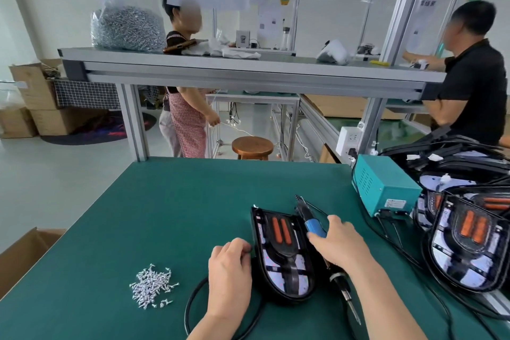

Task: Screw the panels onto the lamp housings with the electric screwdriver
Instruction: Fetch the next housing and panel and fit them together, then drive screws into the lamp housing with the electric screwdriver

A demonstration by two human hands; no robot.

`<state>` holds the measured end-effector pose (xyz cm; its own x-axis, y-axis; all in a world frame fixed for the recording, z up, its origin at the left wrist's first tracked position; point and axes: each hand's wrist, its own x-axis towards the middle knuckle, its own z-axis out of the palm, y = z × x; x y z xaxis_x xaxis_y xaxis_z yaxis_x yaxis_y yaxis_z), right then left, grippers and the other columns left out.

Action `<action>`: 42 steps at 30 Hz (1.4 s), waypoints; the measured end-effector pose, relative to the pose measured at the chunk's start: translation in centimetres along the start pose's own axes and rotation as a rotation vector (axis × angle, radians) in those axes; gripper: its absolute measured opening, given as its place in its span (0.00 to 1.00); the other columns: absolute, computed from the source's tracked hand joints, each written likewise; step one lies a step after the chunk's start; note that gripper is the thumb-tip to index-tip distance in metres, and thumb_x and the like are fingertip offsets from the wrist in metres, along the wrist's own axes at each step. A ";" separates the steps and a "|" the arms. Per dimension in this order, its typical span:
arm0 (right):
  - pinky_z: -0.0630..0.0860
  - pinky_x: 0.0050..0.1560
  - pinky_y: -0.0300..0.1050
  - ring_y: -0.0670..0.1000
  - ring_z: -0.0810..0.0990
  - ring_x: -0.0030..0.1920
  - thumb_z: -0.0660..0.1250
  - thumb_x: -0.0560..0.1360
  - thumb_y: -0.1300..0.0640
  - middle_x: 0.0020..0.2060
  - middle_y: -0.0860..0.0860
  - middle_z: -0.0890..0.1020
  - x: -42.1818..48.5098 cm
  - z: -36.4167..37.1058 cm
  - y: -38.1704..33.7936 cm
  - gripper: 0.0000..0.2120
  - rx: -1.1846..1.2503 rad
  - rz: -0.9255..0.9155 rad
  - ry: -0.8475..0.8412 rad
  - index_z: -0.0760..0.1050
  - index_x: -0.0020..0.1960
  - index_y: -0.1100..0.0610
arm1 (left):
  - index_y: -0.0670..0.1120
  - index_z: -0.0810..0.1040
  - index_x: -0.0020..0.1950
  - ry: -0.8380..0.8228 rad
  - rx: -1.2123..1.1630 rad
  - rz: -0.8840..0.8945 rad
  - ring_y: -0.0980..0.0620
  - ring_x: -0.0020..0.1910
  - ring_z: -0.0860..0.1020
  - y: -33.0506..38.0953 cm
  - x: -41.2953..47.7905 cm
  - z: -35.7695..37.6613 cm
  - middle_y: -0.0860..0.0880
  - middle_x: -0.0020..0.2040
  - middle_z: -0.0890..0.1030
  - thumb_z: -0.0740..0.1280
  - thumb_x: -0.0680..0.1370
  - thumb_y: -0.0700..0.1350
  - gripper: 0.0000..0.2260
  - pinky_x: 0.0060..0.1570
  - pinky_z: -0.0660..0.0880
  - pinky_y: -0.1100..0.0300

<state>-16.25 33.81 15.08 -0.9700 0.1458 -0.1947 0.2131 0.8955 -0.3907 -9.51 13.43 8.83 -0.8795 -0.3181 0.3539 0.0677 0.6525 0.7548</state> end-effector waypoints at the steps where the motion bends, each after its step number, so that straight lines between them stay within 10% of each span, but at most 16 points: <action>1: 0.75 0.54 0.50 0.56 0.78 0.56 0.62 0.78 0.40 0.57 0.53 0.76 0.3 -0.1 0.0 0.31 -0.033 -0.004 -0.003 0.61 0.74 0.56 | 0.45 0.80 0.47 -0.001 -0.002 -0.002 0.50 0.45 0.70 0.0 0.0 0.0 0.54 0.42 0.81 0.66 0.78 0.34 0.07 0.48 0.70 0.55; 11: 0.68 0.36 0.44 0.51 0.76 0.43 0.62 0.78 0.49 0.46 0.52 0.74 1.6 -1.2 -1.6 0.29 -0.175 -0.005 -0.179 0.58 0.72 0.62 | 0.45 0.80 0.47 -0.018 0.005 -0.006 0.49 0.46 0.70 0.1 -0.1 -0.1 0.54 0.43 0.81 0.66 0.77 0.33 0.08 0.49 0.71 0.54; 15: 0.68 0.46 0.48 0.56 0.76 0.52 0.60 0.76 0.48 0.53 0.55 0.76 2.2 -0.6 -0.9 0.24 0.061 0.091 -0.116 0.64 0.66 0.61 | 0.45 0.80 0.47 -0.018 -0.003 -0.013 0.49 0.46 0.70 0.2 -0.1 -0.1 0.55 0.42 0.81 0.66 0.76 0.33 0.08 0.49 0.71 0.54; 21: 0.69 0.41 0.46 0.55 0.74 0.38 0.61 0.60 0.53 0.40 0.55 0.74 2.2 -1.2 1.2 0.19 0.547 0.127 -0.152 0.69 0.50 0.59 | 0.44 0.80 0.47 -0.001 0.004 -0.005 0.48 0.45 0.70 0.2 -0.1 0.0 0.54 0.43 0.81 0.65 0.77 0.32 0.08 0.49 0.70 0.55; 33: 0.73 0.24 0.38 0.49 0.73 0.24 0.66 0.78 0.57 0.29 0.53 0.75 3.5 -0.3 3.2 0.08 1.741 0.122 -0.159 0.77 0.53 0.61 | 0.46 0.80 0.47 -0.014 0.006 -0.006 0.50 0.45 0.70 0.3 -0.2 -0.1 0.57 0.42 0.80 0.64 0.78 0.33 0.09 0.48 0.70 0.55; 42: 0.75 0.28 0.37 0.47 0.76 0.29 0.72 0.76 0.49 0.33 0.49 0.77 5.2 -2.5 -0.5 0.12 1.938 0.007 -0.031 0.77 0.50 0.57 | 0.46 0.81 0.46 -0.014 0.016 0.002 0.57 0.44 0.69 0.2 -0.1 -0.2 0.60 0.39 0.78 0.67 0.78 0.34 0.08 0.43 0.65 0.61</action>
<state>-21.65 35.16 16.48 -0.9711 0.1209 -0.2058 0.0578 -0.7174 -0.6942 -9.31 13.45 9.12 -0.8860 -0.3072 0.3474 0.0621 0.6638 0.7454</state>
